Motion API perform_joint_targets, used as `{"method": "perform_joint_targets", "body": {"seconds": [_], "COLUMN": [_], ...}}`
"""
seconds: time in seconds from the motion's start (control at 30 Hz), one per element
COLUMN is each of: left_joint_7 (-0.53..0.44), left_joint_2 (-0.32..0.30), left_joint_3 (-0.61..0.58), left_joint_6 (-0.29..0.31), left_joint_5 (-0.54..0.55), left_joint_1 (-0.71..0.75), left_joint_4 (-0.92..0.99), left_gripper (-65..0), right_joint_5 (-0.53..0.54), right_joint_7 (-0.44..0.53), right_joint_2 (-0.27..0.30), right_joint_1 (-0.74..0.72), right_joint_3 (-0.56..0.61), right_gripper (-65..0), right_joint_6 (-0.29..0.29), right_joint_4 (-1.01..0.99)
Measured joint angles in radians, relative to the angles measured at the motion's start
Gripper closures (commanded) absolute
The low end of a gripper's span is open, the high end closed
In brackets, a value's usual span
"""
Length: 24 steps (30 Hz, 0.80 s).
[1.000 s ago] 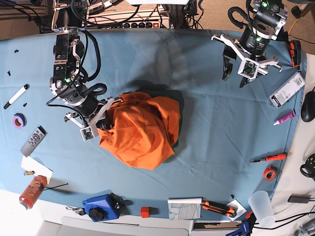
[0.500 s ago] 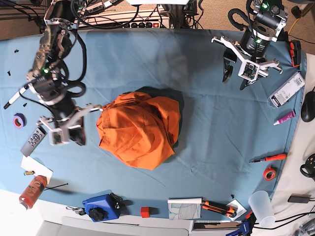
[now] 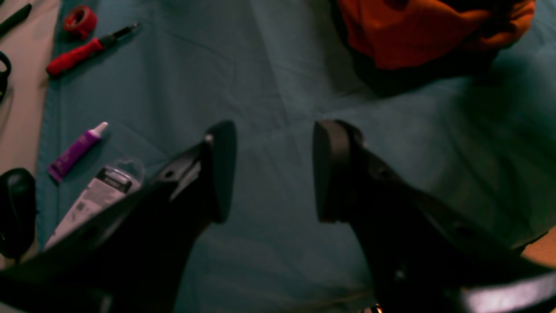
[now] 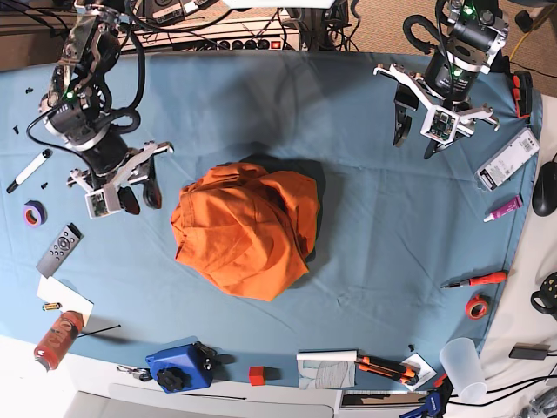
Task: Layout the t-shirt on the table in an organized manner, then fold the t-shirt properly
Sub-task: 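Grasp the edge of the crumpled orange shirt with the right gripper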
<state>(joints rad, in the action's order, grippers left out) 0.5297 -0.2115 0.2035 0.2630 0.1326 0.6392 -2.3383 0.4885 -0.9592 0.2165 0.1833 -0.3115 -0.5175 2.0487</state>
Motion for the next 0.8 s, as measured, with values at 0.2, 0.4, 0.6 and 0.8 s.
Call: {"method": "perform_joint_targets", "body": {"seconds": [0.2,0.4,0.6,0.8], "left_joint_7": [0.000,0.000,0.000,0.000], "left_joint_2": [0.000,0.000,0.000,0.001], "left_joint_3": [0.000,0.000,0.000,0.000], "left_joint_6": [0.000,0.000,0.000,0.000], "left_joint_5": [0.000,0.000,0.000,0.019], "left_joint_1": [0.000,0.000,0.000,0.000], "left_joint_4": [0.000,0.000,0.000,0.000], "left_gripper": [-29.4,-29.4,-29.4,-29.4], "right_joint_5": [0.011,0.063,0.138,0.202], "right_joint_7": [-0.013,-0.003,-0.037,-0.084], "right_joint_2": [0.000,-0.002,-0.001,-0.002], "right_joint_1": [-0.034,-0.099,-0.171,-0.244], "right_joint_3": [0.000,0.000,0.021,0.088], "right_gripper": [-25.5,-25.5,-25.5,-25.5], "right_joint_6": [0.000,0.000,-0.031,-0.071], "right_joint_4": [0.000,-0.049,-0.218,-0.370]}}
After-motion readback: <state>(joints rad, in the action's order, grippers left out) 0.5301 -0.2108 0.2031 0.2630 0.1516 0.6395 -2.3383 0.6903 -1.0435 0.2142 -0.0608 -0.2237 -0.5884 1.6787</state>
